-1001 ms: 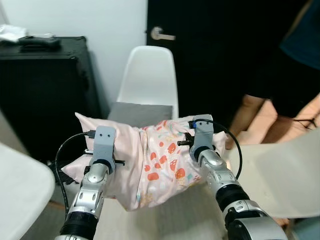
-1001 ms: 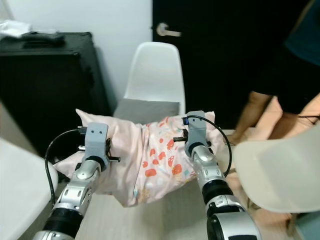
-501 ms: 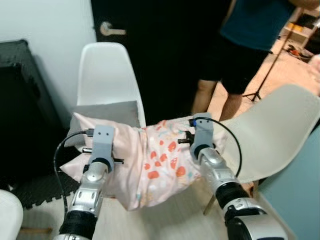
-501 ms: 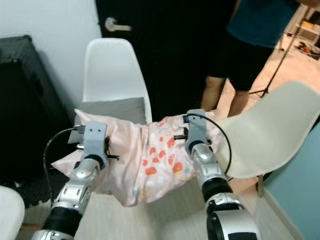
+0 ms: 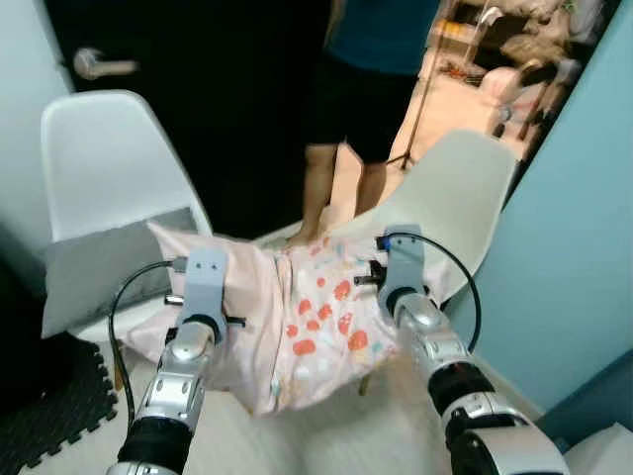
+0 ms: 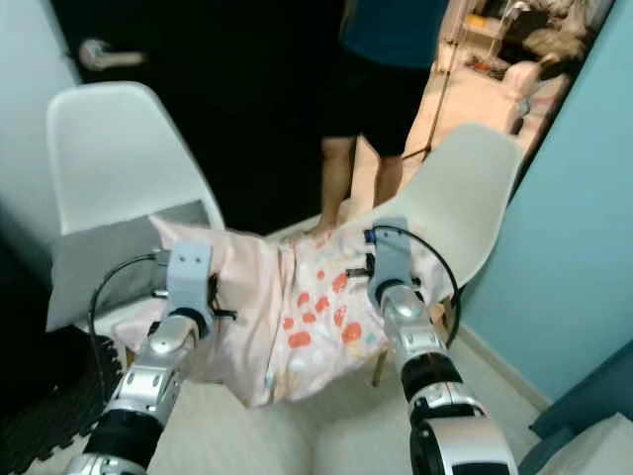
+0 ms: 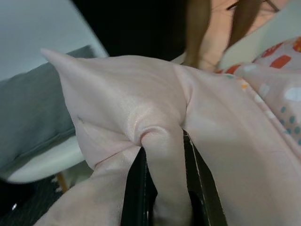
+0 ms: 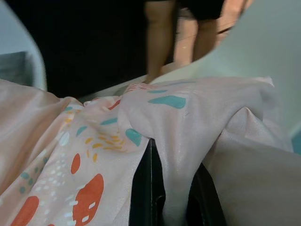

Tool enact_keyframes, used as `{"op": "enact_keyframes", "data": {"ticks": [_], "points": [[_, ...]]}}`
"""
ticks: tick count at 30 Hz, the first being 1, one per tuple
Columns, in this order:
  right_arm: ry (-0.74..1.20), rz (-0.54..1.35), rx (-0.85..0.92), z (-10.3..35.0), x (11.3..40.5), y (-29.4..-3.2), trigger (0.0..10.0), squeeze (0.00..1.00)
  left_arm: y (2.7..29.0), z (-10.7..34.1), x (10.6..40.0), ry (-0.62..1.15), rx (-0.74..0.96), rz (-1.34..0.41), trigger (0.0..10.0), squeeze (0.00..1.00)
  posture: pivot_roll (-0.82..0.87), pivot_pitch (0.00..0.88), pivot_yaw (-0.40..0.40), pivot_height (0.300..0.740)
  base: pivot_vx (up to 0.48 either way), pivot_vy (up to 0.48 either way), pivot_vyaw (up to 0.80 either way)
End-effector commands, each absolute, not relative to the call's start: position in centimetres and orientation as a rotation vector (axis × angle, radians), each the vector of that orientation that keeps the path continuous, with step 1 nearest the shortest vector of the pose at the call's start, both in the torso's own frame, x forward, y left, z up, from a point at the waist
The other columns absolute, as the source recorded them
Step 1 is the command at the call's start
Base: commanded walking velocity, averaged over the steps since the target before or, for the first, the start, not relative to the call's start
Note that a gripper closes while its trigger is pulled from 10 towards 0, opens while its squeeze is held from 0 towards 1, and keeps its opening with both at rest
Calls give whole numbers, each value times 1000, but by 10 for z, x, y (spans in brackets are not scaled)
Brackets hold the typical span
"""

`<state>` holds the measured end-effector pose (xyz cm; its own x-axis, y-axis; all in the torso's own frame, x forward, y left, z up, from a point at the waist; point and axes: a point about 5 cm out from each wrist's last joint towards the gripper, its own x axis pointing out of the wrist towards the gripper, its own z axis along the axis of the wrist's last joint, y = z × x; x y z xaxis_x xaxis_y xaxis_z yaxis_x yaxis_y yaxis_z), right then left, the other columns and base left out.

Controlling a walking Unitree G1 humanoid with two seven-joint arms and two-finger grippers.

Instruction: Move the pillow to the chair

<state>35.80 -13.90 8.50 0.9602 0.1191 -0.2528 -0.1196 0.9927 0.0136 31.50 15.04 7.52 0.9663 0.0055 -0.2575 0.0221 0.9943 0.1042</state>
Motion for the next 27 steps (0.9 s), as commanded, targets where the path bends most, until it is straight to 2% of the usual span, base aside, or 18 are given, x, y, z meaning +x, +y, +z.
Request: {"op": "enact_keyframes", "data": {"ticks": [1, 16, 23, 27], "points": [[206, 145, 2, 97, 363, -132, 10000, 0, 141, 86, 319, 209, 108, -50, 10000, 0, 21, 0, -53, 740, 0, 0, -800], [214, 143, -5, 94, 361, -134, 10000, 0, 136, 84, 318, 211, 107, -62, 10000, 0, 17, 0, -52, 740, 0, 0, -800], [202, 172, 17, 96, 362, -126, 10000, 0, 139, 85, 317, 210, 93, -58, 10000, 0, 27, 0, -54, 740, 0, 0, -800], [206, 207, -11, 94, 360, -120, 10000, 0, 137, 84, 316, 214, 106, -72, 10000, 0, 32, 0, -55, 740, 0, 0, 0]]}}
